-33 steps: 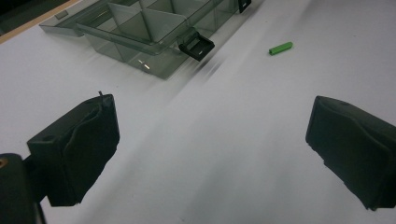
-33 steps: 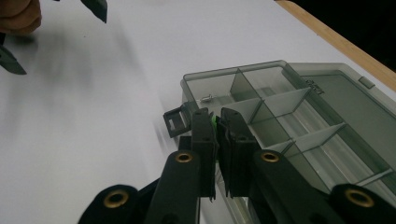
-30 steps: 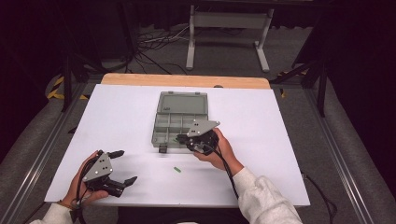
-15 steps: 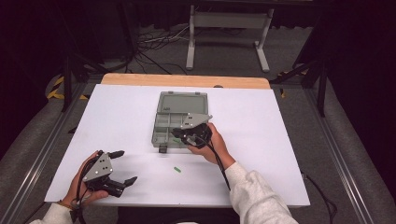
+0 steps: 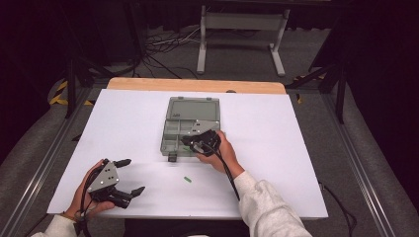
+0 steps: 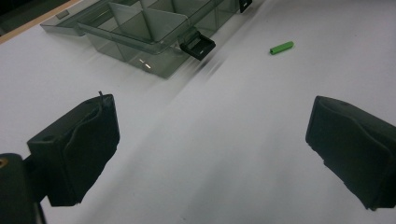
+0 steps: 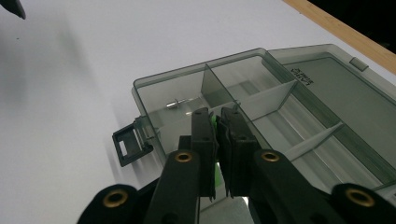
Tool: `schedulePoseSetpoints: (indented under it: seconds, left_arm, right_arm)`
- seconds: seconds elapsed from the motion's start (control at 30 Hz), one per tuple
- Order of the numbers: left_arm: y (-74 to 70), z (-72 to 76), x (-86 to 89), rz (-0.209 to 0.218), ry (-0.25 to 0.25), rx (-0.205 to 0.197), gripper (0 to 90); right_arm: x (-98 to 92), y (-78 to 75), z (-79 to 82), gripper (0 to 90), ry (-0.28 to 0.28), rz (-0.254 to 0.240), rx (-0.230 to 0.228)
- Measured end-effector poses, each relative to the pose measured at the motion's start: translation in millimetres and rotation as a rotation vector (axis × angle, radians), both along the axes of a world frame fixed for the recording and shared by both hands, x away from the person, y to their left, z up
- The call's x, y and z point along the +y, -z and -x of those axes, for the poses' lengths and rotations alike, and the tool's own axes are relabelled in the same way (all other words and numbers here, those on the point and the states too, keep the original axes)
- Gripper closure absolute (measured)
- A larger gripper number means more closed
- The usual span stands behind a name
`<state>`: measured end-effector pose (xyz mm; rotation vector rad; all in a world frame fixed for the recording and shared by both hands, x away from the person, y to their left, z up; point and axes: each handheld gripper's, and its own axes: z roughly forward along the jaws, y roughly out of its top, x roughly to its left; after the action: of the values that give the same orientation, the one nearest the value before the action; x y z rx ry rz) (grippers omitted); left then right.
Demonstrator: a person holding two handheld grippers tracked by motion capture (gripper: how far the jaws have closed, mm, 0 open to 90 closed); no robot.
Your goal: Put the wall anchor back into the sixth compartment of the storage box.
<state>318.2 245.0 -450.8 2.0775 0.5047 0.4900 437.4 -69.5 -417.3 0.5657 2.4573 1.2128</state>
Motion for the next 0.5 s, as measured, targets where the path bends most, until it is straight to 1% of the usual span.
schedulePoseSetpoints:
  seconds: [0.2,0.23,0.5]
  left_arm:
    - [-0.1,-0.3,-0.2,-0.006,0.007,-0.002,3.7]
    - [0.2,0.0,-0.3,-0.001,0.003,0.001,3.7]
    - [-0.1,0.2,0.2,-0.003,0.002,0.001,3.7]
  right_arm:
    - [0.9,3.5,-0.9,85.0,0.006,0.007,0.007]
    - [1.0,3.9,-1.0,85.0,0.005,0.010,0.006]
    - [1.9,8.6,-1.5,84.7,0.012,0.019,0.021]
